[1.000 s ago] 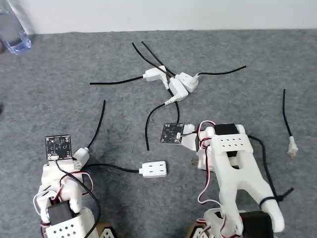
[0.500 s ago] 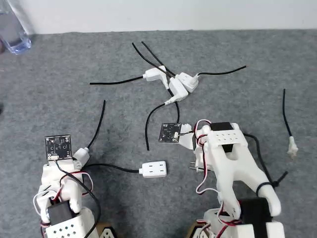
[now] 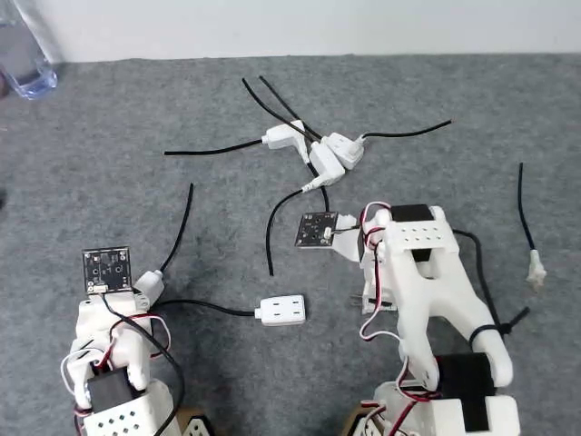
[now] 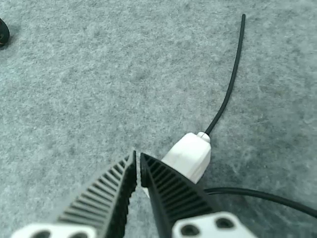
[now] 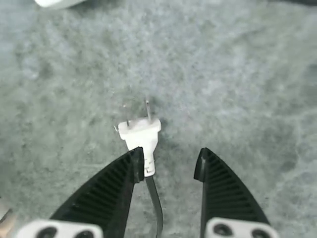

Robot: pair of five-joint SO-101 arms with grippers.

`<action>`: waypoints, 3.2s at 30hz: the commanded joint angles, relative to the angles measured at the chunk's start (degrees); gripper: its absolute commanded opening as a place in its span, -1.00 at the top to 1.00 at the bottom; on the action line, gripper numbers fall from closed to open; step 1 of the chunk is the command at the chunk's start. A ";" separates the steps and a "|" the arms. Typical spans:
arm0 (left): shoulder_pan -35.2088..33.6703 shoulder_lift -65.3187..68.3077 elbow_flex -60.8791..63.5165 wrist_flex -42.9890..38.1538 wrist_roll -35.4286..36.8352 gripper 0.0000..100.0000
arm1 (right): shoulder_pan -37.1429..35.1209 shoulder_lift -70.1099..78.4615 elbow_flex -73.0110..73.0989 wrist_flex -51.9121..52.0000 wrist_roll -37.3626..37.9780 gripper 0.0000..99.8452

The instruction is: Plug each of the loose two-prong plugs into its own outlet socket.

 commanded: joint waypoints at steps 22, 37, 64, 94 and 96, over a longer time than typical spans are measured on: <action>0.26 -0.09 -0.22 0.09 0.09 0.97 | 0.22 0.66 0.79 6.20 18.29 0.66; 0.26 -0.09 -0.22 0.09 0.09 0.97 | -2.42 0.48 4.04 1.19 14.59 0.74; 0.18 -0.09 -0.22 0.09 0.09 0.97 | -2.95 0.57 4.04 -0.84 13.98 0.67; 0.18 -0.09 -0.22 0.09 0.09 0.97 | -3.74 2.51 5.01 -2.77 12.40 0.61; 0.18 -0.09 -0.22 0.09 0.09 0.97 | -3.65 2.33 5.01 -2.59 12.40 0.55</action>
